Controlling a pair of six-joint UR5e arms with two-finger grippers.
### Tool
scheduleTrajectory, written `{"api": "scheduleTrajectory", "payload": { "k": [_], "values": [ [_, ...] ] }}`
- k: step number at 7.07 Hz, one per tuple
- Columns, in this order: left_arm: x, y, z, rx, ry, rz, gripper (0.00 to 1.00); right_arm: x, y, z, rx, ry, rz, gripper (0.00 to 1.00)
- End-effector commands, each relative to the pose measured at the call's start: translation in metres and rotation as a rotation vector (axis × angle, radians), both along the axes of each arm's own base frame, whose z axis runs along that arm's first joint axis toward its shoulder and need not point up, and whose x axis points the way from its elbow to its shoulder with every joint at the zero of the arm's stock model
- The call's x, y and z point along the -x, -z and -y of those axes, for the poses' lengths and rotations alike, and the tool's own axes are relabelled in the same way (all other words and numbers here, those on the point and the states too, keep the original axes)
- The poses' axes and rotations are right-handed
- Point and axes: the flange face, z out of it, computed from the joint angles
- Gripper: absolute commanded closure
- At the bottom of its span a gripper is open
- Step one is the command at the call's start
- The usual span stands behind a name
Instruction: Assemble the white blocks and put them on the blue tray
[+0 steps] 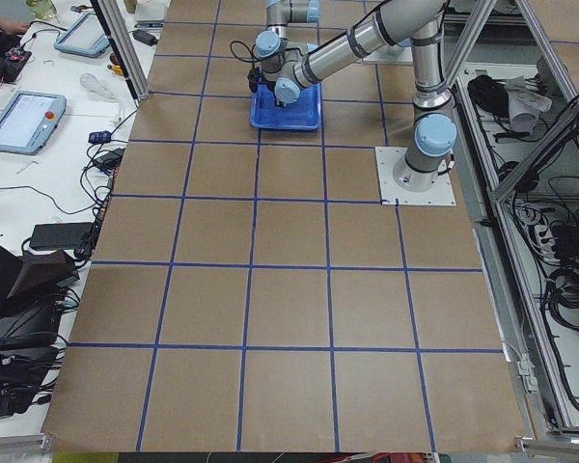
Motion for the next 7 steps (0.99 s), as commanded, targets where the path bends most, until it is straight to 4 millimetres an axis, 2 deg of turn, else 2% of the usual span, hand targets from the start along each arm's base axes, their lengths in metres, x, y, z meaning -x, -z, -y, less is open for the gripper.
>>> {"api": "scheduleTrajectory", "payload": {
  "k": [1, 3, 4, 5, 6, 7],
  "values": [
    [-0.0017, 0.0007, -0.0038, 0.001, 0.008, -0.001, 0.94, -0.0012, 0.0022, -0.0030, -0.019, 0.024, 0.000, 0.85],
    [-0.0021, 0.0022, -0.0051, -0.001, 0.006, 0.000, 0.94, -0.0010, 0.0047, -0.0050, -0.015, 0.025, 0.000, 0.84],
    [-0.0021, 0.0022, -0.0051, -0.001, 0.006, 0.000, 0.94, -0.0010, 0.0055, -0.0063, -0.014, 0.025, 0.002, 0.79],
    [-0.0024, 0.0028, -0.0057, -0.002, 0.006, 0.001, 0.94, -0.0018, 0.0050, -0.0061, -0.015, 0.029, 0.013, 0.65],
    [-0.0022, 0.0022, -0.0051, 0.000, 0.008, 0.001, 0.94, -0.0019, 0.0041, -0.0061, -0.016, 0.032, 0.014, 0.45],
    [-0.0030, 0.0022, -0.0047, 0.000, 0.008, 0.001, 0.94, -0.0019, 0.0047, -0.0068, -0.038, 0.054, 0.013, 0.09]
  ]
}}
